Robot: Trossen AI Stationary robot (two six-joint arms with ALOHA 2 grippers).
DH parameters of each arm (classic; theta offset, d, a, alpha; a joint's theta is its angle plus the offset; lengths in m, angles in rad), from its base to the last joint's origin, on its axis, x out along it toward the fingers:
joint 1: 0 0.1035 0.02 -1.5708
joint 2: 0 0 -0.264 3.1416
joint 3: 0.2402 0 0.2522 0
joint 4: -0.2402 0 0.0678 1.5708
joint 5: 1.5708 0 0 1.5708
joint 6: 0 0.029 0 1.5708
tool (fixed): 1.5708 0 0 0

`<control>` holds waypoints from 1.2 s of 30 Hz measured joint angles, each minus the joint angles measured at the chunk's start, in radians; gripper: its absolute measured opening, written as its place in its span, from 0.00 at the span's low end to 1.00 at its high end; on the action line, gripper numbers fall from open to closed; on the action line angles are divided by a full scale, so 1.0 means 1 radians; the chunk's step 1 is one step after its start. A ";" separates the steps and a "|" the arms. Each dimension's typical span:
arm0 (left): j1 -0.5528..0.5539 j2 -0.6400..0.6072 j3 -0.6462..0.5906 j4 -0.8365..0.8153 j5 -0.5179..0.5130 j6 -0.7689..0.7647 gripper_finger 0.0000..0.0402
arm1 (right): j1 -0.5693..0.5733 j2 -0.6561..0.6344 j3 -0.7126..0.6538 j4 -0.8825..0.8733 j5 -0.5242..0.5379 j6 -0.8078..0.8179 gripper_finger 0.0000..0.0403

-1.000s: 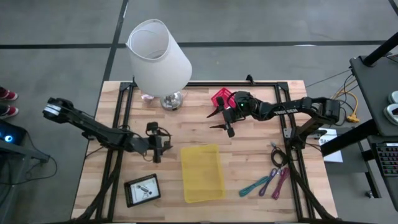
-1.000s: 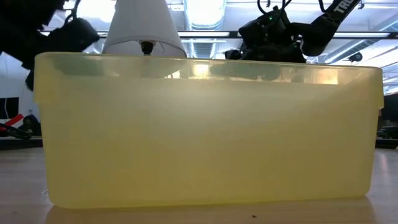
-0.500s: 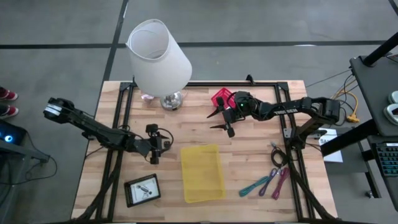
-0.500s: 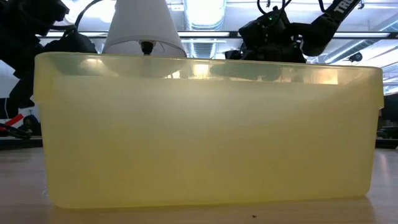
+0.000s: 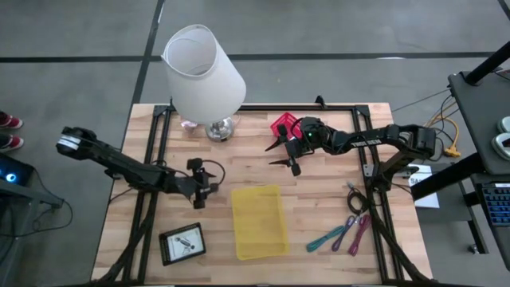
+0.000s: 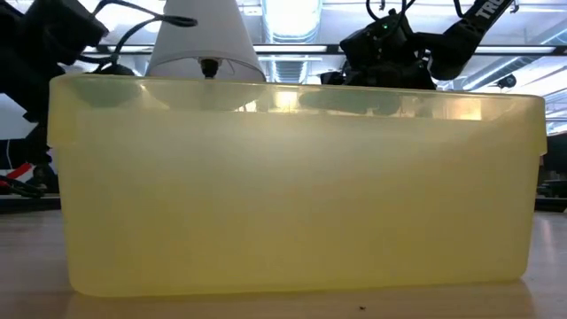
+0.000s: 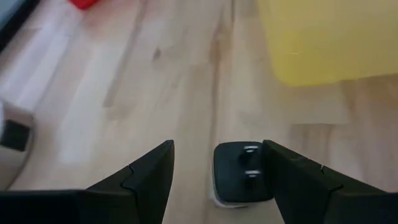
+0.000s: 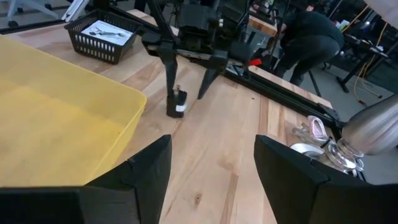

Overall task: Pick and place items into bin
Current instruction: Put the black charger adapter into the red bin

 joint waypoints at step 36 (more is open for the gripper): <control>0.005 0.123 0.008 -0.017 0.032 0.015 0.38 | 0.000 0.000 0.000 -0.008 0.001 0.001 0.53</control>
